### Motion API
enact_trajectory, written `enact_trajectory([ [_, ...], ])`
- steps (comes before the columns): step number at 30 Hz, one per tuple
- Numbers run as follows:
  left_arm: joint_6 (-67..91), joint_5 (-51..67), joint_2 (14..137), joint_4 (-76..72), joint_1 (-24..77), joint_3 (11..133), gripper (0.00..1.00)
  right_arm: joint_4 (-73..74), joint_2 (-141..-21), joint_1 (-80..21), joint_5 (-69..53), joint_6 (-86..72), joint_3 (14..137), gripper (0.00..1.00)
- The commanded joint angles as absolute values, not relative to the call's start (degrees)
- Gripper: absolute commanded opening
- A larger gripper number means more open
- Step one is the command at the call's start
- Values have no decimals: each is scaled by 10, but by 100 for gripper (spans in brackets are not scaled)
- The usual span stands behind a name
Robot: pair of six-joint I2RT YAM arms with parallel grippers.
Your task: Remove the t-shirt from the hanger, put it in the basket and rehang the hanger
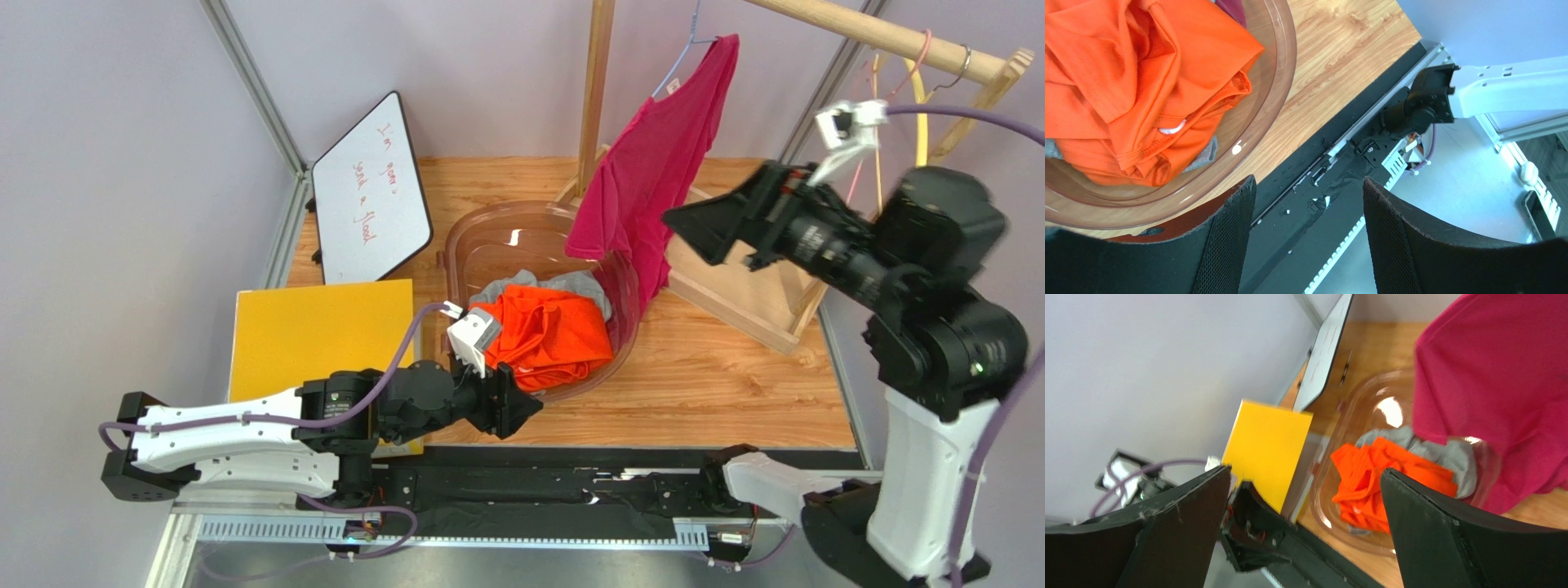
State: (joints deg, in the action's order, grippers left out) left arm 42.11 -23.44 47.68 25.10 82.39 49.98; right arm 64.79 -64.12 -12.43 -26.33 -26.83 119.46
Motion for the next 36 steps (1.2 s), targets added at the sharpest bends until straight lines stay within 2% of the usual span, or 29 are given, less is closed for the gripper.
enact_trajectory([
  [1, 432, -265, 475, 254, 823, 509, 70, 628, -677, -345, -46, -237, 1136, 100],
  [3, 441, -272, 475, 268, 823, 514, 69, 601, -672, -419, 45, -235, 1077, 100],
  [5, 448, -275, 464, 276, 823, 512, 68, 565, -655, -448, 122, -250, 1027, 100],
  [6, 460, -278, 459, 286, 823, 507, 68, 551, -648, -471, 143, -258, 964, 100],
  [12, 484, -286, 410, 299, 823, 466, 68, 472, -600, -539, 192, -294, 772, 100],
  [13, 488, -287, 403, 298, 822, 461, 68, 461, -586, -547, 199, -301, 710, 100],
  [16, 469, -271, 387, 266, 823, 433, 69, 369, -487, -555, 172, -325, 596, 100],
  [17, 464, -263, 381, 235, 823, 412, 69, 306, -459, -555, 134, -330, 516, 100],
  [22, 425, -186, 320, 94, 822, 309, 70, 155, -276, -555, 64, -387, 318, 100],
  [23, 422, -160, 309, 40, 823, 265, 70, 143, -248, -555, 66, -395, 263, 100],
  [29, 417, -70, 195, -224, 823, 59, 71, 140, -37, -555, 84, -436, 120, 100],
  [31, 419, -61, 169, -260, 823, 8, 71, 170, 35, -555, 99, -444, 76, 100],
  [36, 405, -39, 91, -227, 824, -25, 71, 139, -25, -555, 97, -451, 41, 100],
])
